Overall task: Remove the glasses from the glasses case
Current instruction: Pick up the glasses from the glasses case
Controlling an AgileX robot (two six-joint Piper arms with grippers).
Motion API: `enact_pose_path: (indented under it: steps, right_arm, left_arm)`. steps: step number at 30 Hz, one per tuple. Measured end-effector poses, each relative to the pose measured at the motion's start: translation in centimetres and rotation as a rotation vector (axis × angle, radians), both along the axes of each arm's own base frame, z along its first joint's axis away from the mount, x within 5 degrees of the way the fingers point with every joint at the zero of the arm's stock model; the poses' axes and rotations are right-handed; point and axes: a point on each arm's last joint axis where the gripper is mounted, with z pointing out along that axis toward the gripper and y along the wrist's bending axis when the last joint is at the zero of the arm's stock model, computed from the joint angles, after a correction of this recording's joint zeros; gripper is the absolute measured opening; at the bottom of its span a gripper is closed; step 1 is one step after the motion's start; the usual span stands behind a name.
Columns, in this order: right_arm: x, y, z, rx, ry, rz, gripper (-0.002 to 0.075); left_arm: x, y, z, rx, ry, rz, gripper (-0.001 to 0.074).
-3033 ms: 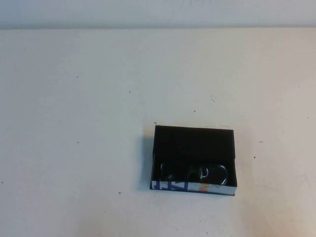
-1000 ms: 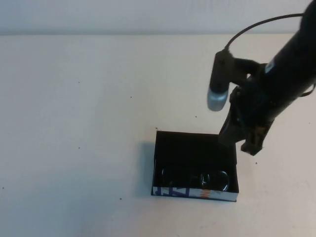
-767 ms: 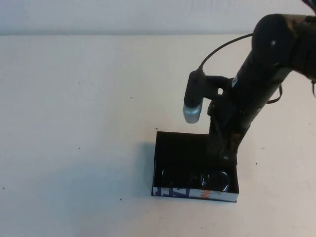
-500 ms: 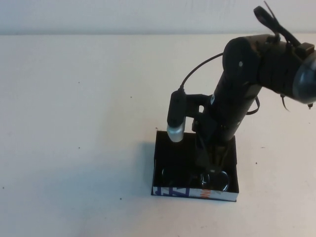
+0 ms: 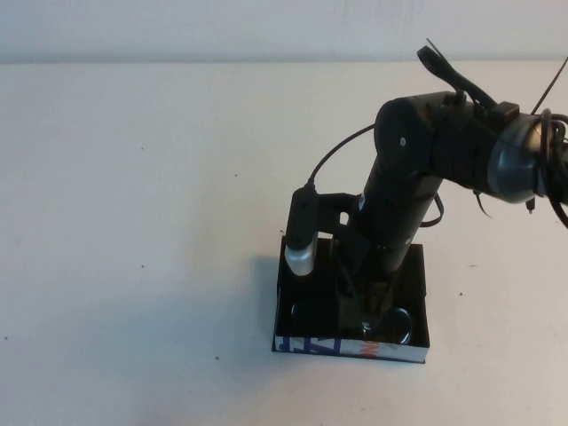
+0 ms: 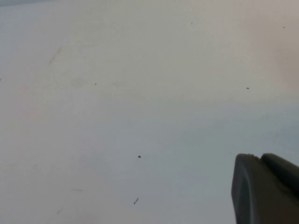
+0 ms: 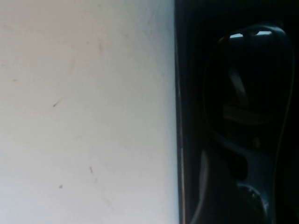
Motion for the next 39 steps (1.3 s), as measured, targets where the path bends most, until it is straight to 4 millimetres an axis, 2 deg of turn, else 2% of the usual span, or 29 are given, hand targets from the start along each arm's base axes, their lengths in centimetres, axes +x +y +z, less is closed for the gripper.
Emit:
enact_pose_path:
  steps: [8, 17, 19, 24, 28, 31, 35, 39]
  right_arm:
    - [1.0, 0.4, -2.1, -0.014, -0.011, -0.057, 0.0283]
    - [1.2, 0.4, -2.6, -0.03, -0.017, -0.077, 0.0268]
    - [1.3, 0.4, -2.7, -0.031, -0.015, -0.079, 0.0225]
    - [1.2, 0.5, -2.5, -0.025, 0.008, -0.114, 0.0048]
    - [1.3, 0.5, -0.7, -0.014, -0.01, -0.134, 0.0013]
    - [1.2, 0.1, 2.0, -0.026, -0.047, -0.164, 0.0012]
    - [0.4, -1.6, 6.9, -0.013, -0.146, -0.343, 0.0011]
    - [-1.2, -4.7, 11.0, 0.112, -0.101, -0.616, 0.0011]
  left_arm:
    - [0.0, 0.0, 0.0, 0.0, 0.0, 0.0, -0.0004]
    - [0.0, 0.0, 0.0, 0.0, 0.0, 0.0, -0.0004]
    - [0.0, 0.0, 0.0, 0.0, 0.0, 0.0, -0.0004]
    - [0.0, 0.0, 0.0, 0.0, 0.0, 0.0, -0.0004]
    - [0.0, 0.0, 0.0, 0.0, 0.0, 0.0, -0.0004]
    - [0.0, 0.0, 0.0, 0.0, 0.0, 0.0, -0.0004]
    - [0.0, 0.0, 0.0, 0.0, 0.0, 0.0, -0.0004]
    - [0.0, 0.0, 0.0, 0.0, 0.0, 0.0, -0.0004]
